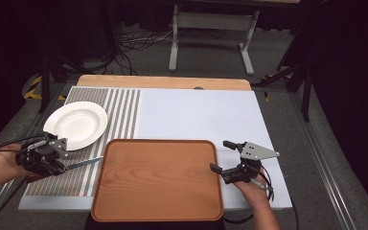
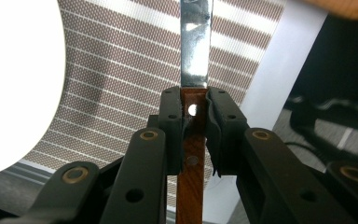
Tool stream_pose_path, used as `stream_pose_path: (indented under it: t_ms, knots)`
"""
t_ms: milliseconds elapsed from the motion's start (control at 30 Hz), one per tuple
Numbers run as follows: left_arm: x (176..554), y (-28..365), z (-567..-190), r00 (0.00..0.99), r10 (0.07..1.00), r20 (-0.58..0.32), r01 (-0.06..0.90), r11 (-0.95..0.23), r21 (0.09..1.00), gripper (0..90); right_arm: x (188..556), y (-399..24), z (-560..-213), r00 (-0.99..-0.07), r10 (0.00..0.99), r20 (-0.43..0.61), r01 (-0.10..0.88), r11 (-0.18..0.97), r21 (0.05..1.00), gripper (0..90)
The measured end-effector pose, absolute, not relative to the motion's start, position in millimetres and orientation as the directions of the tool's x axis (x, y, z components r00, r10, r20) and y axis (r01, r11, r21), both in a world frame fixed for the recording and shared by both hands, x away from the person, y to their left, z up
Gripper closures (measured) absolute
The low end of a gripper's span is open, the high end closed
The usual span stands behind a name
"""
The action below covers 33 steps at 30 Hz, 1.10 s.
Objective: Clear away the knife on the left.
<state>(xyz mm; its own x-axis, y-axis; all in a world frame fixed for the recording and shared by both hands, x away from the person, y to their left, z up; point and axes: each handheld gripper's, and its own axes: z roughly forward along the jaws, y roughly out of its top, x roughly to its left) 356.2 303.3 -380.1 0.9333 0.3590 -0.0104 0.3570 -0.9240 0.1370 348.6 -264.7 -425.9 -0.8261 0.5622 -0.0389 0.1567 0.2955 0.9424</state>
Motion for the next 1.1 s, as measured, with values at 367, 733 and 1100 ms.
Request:
stream_pose_path:
  t_ms: [367,733,1100]
  knots:
    - [357,283,-370,0.888,0.455,-0.066,0.46,-0.876,0.144,78.0,348,-264,-426,-0.825,0.563,-0.044,0.154,0.301,0.941,3.9]
    - [352,263,-363,0.861,0.503,-0.072,0.507,-0.844,0.177,77.9,348,-264,-425,-0.825,0.563,-0.05,0.152,0.306,0.94,3.9]
    - [345,237,-359,0.843,0.534,-0.07,0.534,-0.815,0.224,77.9,347,-265,-425,-0.826,0.562,-0.053,0.148,0.306,0.941,3.9]
